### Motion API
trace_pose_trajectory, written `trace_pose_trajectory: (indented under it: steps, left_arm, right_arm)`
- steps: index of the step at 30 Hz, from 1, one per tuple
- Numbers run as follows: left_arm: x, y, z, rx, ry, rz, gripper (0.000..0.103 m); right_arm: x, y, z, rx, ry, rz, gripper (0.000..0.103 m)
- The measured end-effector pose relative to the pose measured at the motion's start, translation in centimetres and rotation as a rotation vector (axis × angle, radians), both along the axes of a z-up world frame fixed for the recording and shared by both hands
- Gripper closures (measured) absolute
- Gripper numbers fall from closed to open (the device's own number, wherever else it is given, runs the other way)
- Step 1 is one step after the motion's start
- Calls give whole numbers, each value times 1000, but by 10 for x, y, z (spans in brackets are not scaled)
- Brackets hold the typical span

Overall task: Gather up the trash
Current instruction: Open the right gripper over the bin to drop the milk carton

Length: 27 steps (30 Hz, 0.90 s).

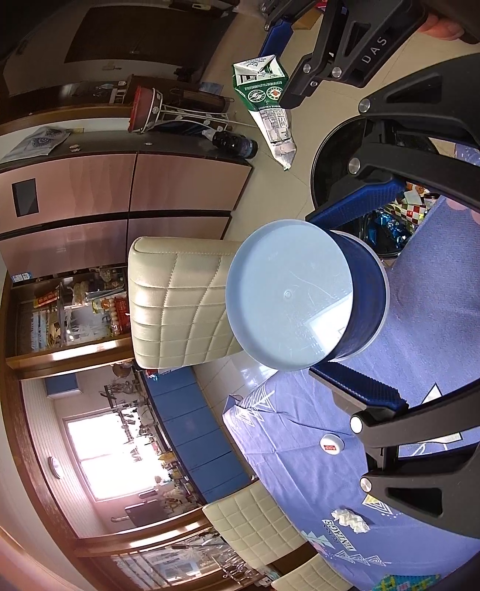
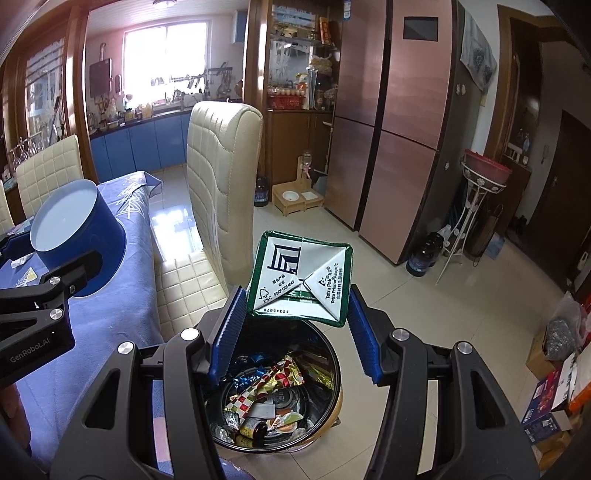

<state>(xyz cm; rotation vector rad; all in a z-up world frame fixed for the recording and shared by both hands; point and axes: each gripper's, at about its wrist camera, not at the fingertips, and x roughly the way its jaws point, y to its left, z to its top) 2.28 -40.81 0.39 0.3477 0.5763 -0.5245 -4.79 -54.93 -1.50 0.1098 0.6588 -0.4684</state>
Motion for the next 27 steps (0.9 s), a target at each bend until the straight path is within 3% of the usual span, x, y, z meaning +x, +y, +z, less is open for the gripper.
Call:
trace_pose_trajectory:
  steps: [12, 17, 27]
  left_arm:
    - [5, -13, -6, 13, 18, -9, 31]
    - [7, -18, -9, 18, 25, -11, 31]
    - [8, -22, -11, 24, 26, -23, 31]
  right_arm:
    - [9, -17, -10, 51, 24, -5, 47]
    - [12, -21, -13, 66, 34, -7, 57]
    - [9, -27, -14, 75, 30, -19, 57]
